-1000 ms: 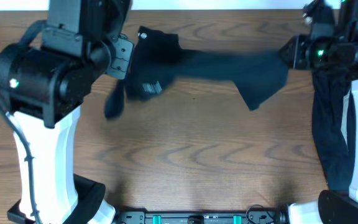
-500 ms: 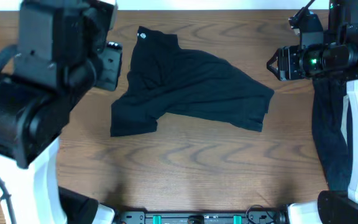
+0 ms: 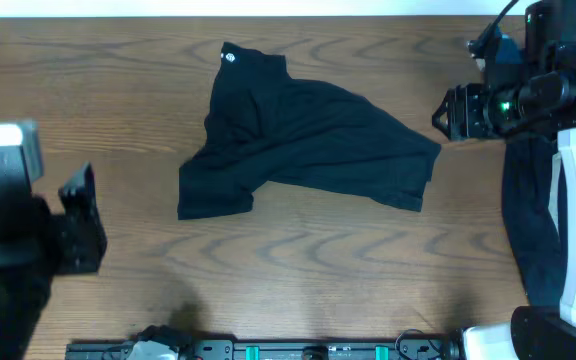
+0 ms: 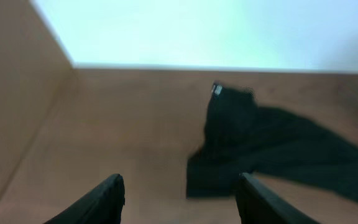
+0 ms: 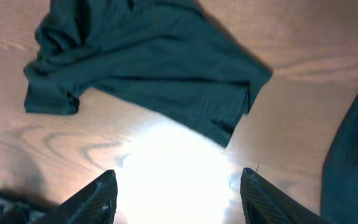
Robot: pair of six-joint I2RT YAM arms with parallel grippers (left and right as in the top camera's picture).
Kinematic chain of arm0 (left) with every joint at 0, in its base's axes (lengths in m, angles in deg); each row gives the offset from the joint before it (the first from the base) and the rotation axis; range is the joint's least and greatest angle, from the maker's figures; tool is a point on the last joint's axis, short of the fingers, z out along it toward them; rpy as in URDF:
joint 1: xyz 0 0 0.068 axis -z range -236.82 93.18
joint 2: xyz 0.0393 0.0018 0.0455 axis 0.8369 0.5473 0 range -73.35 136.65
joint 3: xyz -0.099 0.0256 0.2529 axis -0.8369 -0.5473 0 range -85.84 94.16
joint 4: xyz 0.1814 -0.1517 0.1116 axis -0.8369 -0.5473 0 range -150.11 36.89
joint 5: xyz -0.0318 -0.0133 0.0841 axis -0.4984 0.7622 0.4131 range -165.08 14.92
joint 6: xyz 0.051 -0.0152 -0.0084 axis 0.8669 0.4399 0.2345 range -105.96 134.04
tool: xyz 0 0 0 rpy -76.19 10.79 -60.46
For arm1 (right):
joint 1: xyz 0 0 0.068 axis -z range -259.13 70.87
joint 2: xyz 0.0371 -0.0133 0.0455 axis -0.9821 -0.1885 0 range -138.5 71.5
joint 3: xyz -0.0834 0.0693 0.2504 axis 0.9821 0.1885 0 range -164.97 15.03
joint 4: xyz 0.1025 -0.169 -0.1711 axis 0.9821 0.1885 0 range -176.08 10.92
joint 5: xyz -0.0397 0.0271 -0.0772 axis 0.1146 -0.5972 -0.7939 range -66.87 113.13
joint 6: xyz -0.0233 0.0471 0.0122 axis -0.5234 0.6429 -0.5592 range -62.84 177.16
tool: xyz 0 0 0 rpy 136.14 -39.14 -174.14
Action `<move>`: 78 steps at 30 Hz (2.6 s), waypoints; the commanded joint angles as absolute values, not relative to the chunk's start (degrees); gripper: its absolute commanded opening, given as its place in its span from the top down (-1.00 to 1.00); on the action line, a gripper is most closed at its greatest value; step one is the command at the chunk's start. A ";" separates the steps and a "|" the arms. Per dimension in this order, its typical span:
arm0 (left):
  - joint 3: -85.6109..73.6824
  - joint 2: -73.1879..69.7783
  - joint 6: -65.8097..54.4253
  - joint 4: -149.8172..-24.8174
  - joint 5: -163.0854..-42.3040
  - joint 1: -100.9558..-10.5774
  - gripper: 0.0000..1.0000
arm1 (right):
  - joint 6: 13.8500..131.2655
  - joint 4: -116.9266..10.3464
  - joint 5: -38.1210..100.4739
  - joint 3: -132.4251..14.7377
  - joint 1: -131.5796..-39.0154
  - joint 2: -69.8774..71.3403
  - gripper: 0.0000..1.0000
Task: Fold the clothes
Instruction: 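Lower both grippers to the folded shirt's left and right edges, then grasp the shirt's sides with both grippers and pull them apart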
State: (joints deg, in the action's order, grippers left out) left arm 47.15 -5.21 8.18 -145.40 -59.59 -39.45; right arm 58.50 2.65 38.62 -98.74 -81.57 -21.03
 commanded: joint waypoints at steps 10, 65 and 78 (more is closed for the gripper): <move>6.45 6.81 -1.46 -136.22 -71.99 -41.75 -0.20 | 61.65 3.22 38.64 -97.59 -83.89 -21.44 -0.49; -9.59 28.56 7.61 -125.14 -84.03 -77.35 0.88 | 74.48 -35.53 32.19 -45.17 -83.34 -21.46 0.07; -9.61 25.02 7.59 -126.02 -84.05 -77.85 0.88 | 72.78 -59.66 46.88 -28.34 -87.49 -21.46 0.21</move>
